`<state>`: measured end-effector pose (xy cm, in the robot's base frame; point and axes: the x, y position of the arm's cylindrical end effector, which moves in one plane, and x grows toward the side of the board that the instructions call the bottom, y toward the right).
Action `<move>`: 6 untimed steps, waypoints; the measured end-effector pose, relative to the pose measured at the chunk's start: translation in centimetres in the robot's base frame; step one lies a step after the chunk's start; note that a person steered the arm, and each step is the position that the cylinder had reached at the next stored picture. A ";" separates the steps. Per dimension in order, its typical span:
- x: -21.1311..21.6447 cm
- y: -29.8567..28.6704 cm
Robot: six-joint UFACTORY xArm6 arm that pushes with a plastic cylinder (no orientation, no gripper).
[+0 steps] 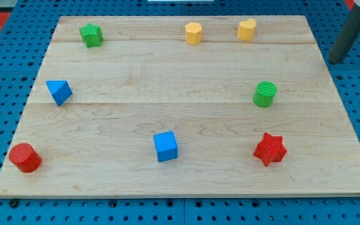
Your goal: Slide the green circle a bit left
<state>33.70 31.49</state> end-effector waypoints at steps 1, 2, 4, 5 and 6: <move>-0.3 -0.1; -1.3 -0.8; -0.8 -0.4; 6.4 -1.6; 10.4 -5.9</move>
